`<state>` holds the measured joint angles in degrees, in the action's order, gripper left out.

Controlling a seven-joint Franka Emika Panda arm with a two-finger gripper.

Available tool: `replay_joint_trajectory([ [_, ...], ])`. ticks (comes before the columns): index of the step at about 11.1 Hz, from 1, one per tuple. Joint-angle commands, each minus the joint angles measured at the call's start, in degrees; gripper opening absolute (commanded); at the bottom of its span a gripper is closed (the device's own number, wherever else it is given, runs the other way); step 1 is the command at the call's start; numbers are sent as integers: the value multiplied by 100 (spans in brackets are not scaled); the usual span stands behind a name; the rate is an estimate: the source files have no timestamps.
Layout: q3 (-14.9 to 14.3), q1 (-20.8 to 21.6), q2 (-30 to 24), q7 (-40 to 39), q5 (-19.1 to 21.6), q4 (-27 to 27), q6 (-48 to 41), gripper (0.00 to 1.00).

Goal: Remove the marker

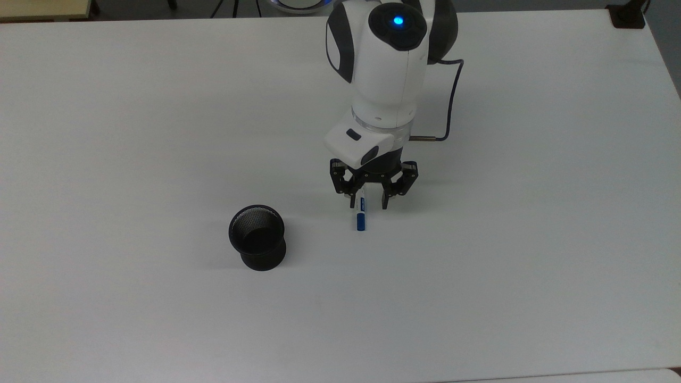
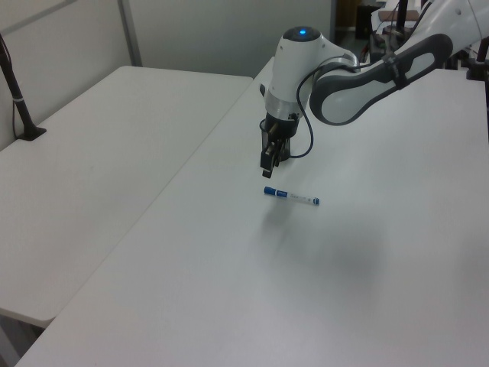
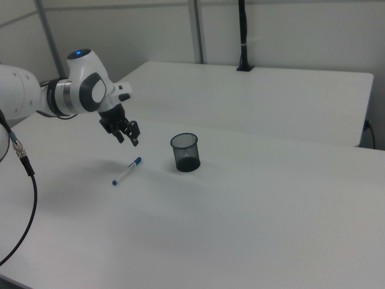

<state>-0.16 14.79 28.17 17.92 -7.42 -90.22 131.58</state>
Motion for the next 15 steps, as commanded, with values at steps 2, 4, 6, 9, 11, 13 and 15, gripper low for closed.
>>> replay_joint_trajectory([
  [2, -63, -20, -1004, -87, -31, -40, -1613, 100],
  [4, -80, -152, -1444, -498, -5, -66, -2449, 100],
  [6, -107, -353, -1814, -649, -5, -75, -3118, 100],
  [9, -98, -696, -2560, -1088, 100, -363, -3630, 100],
  [11, -72, -1047, -3026, -1176, 327, -706, -3596, 100],
  [13, -80, -1329, -3203, -1413, 575, -699, -3640, 100],
  [15, -80, -1278, -3204, -1353, 575, -681, -3648, 100],
])
